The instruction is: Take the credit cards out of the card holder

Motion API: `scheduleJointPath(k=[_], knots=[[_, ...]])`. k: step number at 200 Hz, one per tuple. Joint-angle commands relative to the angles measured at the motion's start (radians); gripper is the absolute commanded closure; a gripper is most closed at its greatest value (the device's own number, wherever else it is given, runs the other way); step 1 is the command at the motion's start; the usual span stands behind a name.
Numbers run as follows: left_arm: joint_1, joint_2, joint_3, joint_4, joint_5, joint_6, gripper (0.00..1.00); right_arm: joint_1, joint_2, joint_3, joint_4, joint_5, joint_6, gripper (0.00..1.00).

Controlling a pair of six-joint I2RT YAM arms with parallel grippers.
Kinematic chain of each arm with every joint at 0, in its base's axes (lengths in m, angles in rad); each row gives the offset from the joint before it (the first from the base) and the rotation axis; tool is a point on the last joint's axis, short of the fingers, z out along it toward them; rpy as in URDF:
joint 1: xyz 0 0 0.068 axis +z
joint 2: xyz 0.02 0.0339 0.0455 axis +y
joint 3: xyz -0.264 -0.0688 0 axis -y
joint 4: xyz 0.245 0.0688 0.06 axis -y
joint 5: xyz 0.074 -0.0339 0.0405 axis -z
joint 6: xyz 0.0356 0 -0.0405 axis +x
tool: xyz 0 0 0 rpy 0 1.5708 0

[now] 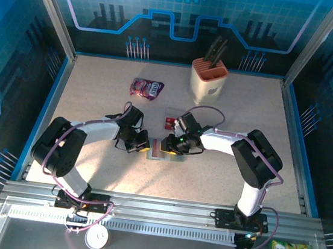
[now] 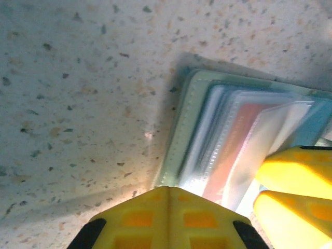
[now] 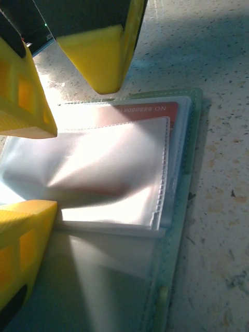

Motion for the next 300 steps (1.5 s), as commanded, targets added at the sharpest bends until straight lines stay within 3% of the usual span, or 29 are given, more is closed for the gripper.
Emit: scheduleJointPath(k=[1, 71, 126, 219, 300], knots=[[0.005, -0.046, 0.02, 0.023, 0.026, -0.009, 0.91, -0.011, -0.012, -0.03, 0.017, -0.01, 0.021, 0.62], [0.003, -0.01, 0.01, 0.145, 0.128, -0.077, 0.78, -0.033, -0.012, -0.075, 0.078, -0.038, 0.046, 0.62], [-0.009, 0.041, 0.006, 0.205, 0.159, -0.107, 0.74, -0.048, -0.018, -0.099, 0.119, -0.056, 0.062, 0.62], [-0.026, 0.106, 0.024, 0.205, 0.157, -0.118, 0.74, -0.064, -0.025, -0.148, 0.17, -0.085, 0.086, 0.62], [-0.045, 0.12, 0.055, 0.205, 0.169, -0.124, 0.81, -0.067, -0.022, -0.163, 0.192, -0.093, 0.094, 0.62]])
